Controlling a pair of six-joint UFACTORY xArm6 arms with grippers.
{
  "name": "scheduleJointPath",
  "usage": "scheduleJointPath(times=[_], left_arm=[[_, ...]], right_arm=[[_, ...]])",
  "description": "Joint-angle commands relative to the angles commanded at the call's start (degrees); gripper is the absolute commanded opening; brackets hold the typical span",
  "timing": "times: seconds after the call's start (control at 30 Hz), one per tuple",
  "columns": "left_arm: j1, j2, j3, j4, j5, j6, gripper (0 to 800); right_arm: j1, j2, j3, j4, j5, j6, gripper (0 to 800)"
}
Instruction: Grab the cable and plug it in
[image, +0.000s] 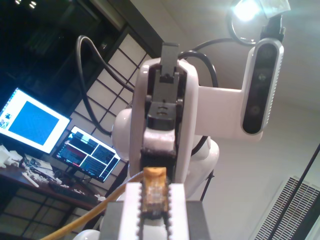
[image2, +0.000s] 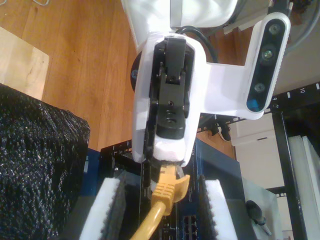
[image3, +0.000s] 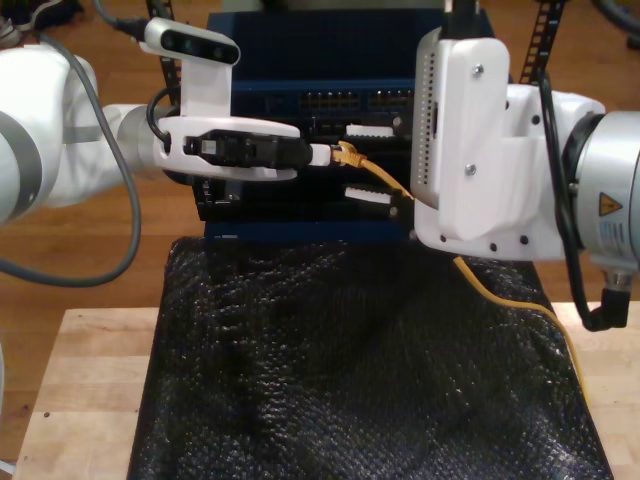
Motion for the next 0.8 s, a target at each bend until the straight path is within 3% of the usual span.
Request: scheduleJointPath(times=[0.8], left_arm=[[-0.2,0.0,0.3,0.1,0.7,-0.3,21]], right_arm=[[0.3,-0.3,-0.1,0.1,-0.7,0.3,312]])
